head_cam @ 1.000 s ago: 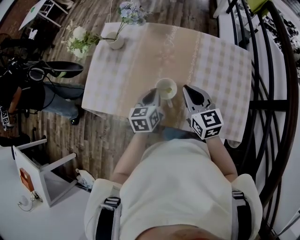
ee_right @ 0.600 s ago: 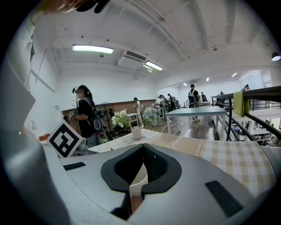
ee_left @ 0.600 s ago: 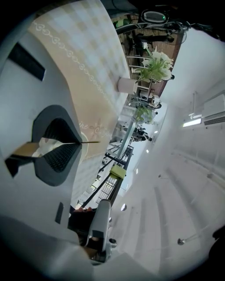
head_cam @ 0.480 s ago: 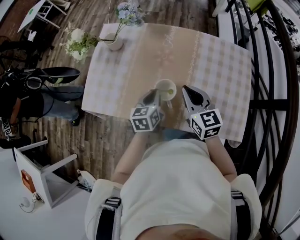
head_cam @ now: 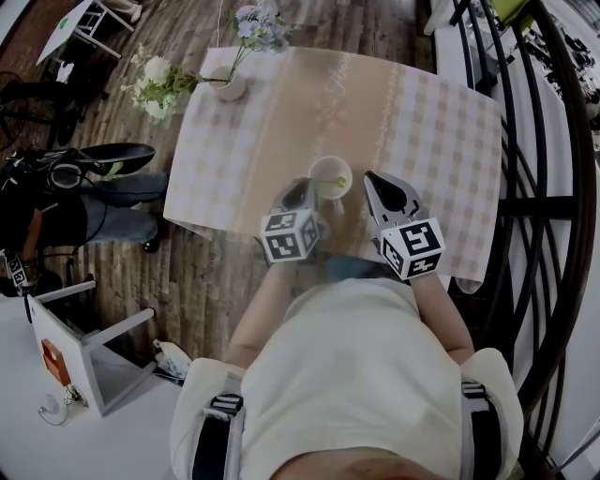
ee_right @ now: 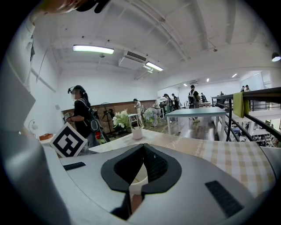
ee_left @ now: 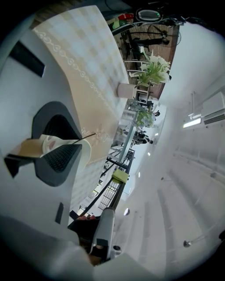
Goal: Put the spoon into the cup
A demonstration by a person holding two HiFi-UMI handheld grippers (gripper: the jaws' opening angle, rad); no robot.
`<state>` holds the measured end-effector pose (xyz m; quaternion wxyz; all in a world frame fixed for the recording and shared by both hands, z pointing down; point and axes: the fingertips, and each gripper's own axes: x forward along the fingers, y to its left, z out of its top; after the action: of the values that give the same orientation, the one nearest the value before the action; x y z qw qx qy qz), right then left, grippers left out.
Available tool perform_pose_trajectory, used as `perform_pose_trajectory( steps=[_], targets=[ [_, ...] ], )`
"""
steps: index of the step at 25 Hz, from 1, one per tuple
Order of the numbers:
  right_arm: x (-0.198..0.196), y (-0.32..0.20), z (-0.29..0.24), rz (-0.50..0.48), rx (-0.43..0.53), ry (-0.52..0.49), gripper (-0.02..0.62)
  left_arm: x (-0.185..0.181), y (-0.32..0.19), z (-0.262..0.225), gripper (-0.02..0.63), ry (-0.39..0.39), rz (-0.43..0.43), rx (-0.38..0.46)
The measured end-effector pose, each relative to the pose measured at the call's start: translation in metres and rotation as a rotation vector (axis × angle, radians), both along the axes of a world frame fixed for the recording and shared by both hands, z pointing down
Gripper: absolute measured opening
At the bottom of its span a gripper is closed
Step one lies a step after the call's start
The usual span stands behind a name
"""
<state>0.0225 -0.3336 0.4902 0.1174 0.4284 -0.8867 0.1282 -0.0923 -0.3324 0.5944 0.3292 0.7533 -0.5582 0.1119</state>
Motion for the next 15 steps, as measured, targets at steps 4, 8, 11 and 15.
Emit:
perform_pose_trajectory(
  steps=[4, 8, 11, 15],
  targets=[
    [0.001, 0.007, 0.001, 0.004, -0.001, 0.001, 0.0, 0.0, 0.005, -0.002, 0.103, 0.023, 0.009, 0.009],
    [-0.003, 0.018, 0.0, 0.004, 0.002, 0.001, 0.0, -0.007, 0.012, -0.006, 0.103, 0.021, -0.003, 0.023],
    [-0.003, 0.03, -0.001, 0.006, 0.005, 0.001, 0.0, -0.011, 0.022, -0.011, 0.103, 0.026, -0.004, 0.03],
    [-0.002, 0.046, -0.003, 0.012, 0.012, 0.002, 0.0, -0.014, 0.039, -0.018, 0.103, 0.032, -0.003, 0.045]
  ],
)
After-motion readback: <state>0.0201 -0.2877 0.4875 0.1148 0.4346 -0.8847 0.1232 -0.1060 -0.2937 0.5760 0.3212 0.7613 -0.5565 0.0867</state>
